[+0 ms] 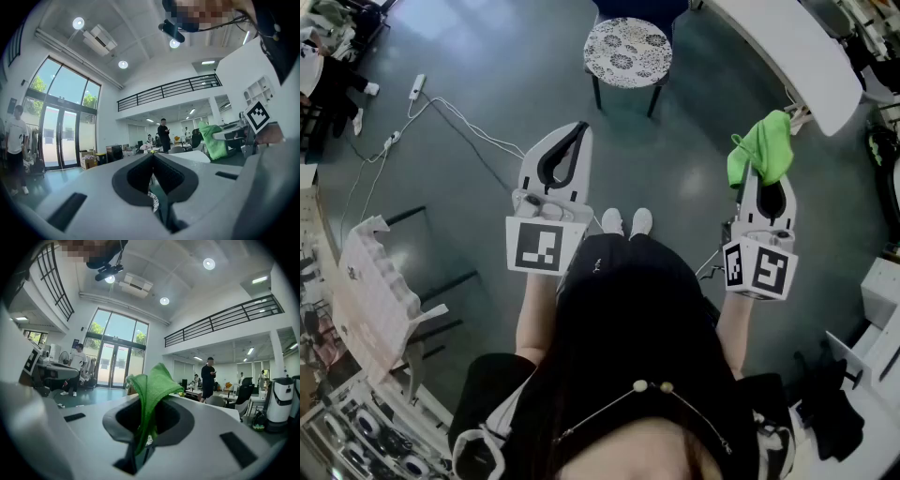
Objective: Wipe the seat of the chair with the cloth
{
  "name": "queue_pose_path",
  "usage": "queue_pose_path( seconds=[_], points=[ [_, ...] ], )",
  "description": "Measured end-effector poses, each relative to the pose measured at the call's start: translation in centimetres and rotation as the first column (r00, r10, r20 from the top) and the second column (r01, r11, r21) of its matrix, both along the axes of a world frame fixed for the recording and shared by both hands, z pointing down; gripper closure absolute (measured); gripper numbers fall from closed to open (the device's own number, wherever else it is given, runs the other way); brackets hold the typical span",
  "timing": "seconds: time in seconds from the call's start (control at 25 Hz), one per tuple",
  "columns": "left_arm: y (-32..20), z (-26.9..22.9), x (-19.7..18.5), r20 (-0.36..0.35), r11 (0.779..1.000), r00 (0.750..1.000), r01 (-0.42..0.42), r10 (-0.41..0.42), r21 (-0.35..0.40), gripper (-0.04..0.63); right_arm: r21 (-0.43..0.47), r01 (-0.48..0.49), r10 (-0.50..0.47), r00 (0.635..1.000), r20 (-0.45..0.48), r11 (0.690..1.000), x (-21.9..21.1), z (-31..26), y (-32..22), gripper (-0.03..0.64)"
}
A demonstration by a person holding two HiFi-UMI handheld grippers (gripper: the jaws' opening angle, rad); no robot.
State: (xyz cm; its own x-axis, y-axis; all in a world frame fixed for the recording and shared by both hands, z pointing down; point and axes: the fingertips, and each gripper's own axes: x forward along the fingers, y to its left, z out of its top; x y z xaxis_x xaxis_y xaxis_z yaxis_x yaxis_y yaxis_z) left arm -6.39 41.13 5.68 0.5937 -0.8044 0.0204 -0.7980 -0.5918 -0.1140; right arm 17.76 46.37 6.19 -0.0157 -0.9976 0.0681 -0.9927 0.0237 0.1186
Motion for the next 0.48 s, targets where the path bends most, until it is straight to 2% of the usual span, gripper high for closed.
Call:
queue_pose_path(
  seconds=[0.16, 0.48],
  points=[
    [-0.1, 0.0, -0.3, -0.005, 1.000, 1.000, 0.003, -0.003, -0.002, 0.591, 0.016, -0.005, 0.004, 1.000, 0.021, 1.000, -0.4, -0.2, -0.1, 0.567],
    [-0.5, -0.2, -0.5, -0.001, 1.000, 1.000, 0.002, -0.002, 0.015, 0.591, -0.004, 0.028, -0.028, 1.000, -0.011, 1.000, -1.7, 0.1, -0.6, 0.568]
  ],
)
